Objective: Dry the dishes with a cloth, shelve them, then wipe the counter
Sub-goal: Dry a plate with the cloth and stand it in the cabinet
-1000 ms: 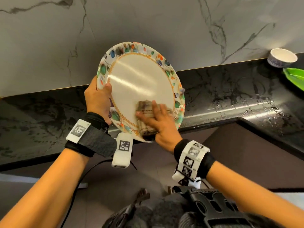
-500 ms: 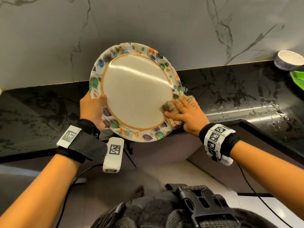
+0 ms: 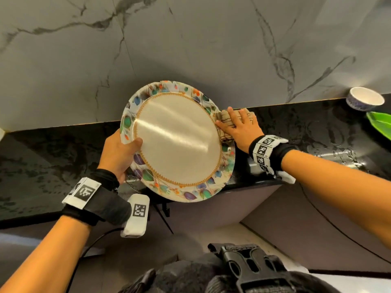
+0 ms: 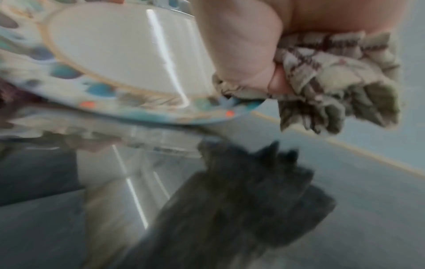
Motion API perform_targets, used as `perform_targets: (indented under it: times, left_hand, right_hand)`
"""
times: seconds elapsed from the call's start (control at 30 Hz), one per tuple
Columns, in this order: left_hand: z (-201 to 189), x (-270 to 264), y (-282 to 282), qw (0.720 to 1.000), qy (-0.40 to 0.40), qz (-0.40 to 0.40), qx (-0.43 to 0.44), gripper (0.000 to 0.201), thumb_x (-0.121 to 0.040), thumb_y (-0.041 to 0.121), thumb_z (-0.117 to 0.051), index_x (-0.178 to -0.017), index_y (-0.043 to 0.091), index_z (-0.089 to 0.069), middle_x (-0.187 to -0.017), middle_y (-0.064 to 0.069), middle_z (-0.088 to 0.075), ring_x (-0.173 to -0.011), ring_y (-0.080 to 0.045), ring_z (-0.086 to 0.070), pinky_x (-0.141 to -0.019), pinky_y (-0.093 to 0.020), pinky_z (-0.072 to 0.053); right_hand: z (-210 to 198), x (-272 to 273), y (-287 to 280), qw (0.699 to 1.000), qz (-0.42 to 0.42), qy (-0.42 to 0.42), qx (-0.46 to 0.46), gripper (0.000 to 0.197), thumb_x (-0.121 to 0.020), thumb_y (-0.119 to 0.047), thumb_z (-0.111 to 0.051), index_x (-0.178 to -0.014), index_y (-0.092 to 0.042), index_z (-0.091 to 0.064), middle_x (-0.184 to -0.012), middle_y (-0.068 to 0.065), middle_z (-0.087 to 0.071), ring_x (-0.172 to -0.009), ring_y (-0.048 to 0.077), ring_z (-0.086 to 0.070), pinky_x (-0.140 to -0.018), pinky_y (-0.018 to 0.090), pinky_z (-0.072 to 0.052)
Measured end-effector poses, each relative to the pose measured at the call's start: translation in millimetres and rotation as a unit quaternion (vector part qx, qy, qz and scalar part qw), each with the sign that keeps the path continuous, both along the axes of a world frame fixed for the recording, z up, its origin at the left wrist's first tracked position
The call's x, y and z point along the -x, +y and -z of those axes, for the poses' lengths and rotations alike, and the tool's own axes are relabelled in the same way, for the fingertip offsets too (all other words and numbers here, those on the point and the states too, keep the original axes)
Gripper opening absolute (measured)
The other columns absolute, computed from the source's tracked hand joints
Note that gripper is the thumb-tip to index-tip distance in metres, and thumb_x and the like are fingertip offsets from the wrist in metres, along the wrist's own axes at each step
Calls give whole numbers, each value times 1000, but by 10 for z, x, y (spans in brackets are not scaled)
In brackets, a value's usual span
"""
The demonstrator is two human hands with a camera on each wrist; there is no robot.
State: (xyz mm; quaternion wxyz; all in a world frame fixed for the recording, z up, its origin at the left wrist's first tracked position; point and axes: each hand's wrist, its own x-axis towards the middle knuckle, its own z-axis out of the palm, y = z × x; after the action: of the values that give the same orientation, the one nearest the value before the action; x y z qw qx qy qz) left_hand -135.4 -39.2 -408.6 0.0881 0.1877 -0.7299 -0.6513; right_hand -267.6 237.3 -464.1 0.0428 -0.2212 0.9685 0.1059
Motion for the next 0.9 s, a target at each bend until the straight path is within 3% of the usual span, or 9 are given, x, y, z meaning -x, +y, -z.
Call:
perform_targets:
  times: [0.13, 0.23, 0.33, 0.4, 0.47, 0.53, 0.67, 0.83, 0.9]
  left_hand:
    - [-83, 71, 32, 999, 44, 24, 7, 22, -92, 0, -48, -90, 21, -57, -88, 7, -63, -79, -10, -61, -71, -28, -51]
    - [-208, 179, 66, 995, 95, 22, 20, 20, -93, 1, -47, -93, 20, -56, -87, 7, -62, -74, -8, -62, -64, -26, -55]
    - [-380, 318, 65, 987, 149, 44, 30, 26, -94, 1, -47, -88, 26, -55, -86, 11, -61, -62, 9, -63, -53, -9, -52]
    - [-508, 385, 49, 979, 181, 62, 66, 24, -93, 1, -48, -92, 24, -54, -87, 12, -59, -62, 14, -62, -55, -5, -51]
    - [-596, 459, 21, 969, 207, 69, 120, 30, -92, 1, -51, -88, 31, -52, -86, 12, -58, -66, 14, -61, -60, -5, -51]
    - [-627, 578, -27, 964, 212, 60, 146, 30, -91, 2, -54, -88, 32, -52, -86, 11, -59, -73, 5, -63, -70, -17, -55]
    - [-689, 814, -44, 970, 148, 93, 169, 19, -93, 11, -53, -110, 19, -50, -93, 0, -61, -96, -28, -58, -91, -50, -49]
    - [-848, 997, 135, 833, 18, 117, 540, 71, -93, 46, -38, -149, 10, -15, -146, -18, -36, -127, -36, -43, -95, -45, -39]
    - [-963, 919, 325, 834, 31, 125, 536, 85, -84, 65, -23, -148, 9, -18, -146, -18, -37, -128, -36, -42, -96, -45, -38]
  right_hand:
    - [-247, 288, -58, 999, 22, 26, 10, 81, -91, -27, -51, -145, -44, 6, -157, 14, 12, -138, 45, -16, -112, 55, -23]
    - [-535, 456, -44, 967, 151, 15, 205, 86, -88, 1, -46, -148, -34, 4, -157, 15, 5, -130, 45, -35, -103, 48, -35]
    - [-801, 516, 89, 851, 243, 20, 465, 67, -91, 6, -36, -149, -20, -16, -152, 14, -26, -133, 35, -37, -105, 37, -34]
    - [-897, 440, 181, 710, 225, -41, 666, 51, -91, 6, -41, -141, -8, -39, -125, 8, -58, -114, 25, -54, -96, 30, -48]
    - [-989, 295, 293, 606, 200, -118, 761, 40, -92, -17, -55, -130, -6, -52, -93, -2, -72, -87, 18, -66, -81, 34, -55]
    - [-1115, 147, 427, 568, 120, -188, 792, 63, -69, -51, -73, -118, -14, -60, -92, -2, -74, -85, 15, -70, -73, 31, -58]
    - [-1294, -174, 562, 622, 32, -145, 769, 69, -38, -59, -85, -95, -23, -70, -90, -4, -75, -83, 12, -71, -68, 26, -57]
    - [-1409, -496, 524, 640, -15, -11, 768, 36, -73, -14, -74, -105, -23, -61, -91, -18, -73, -89, 2, -68, -76, 20, -56]
    - [-1437, -616, 431, 697, -27, 106, 708, 40, -81, -2, -66, -111, -28, -61, -100, -27, -67, -97, -6, -63, -86, 19, -53]
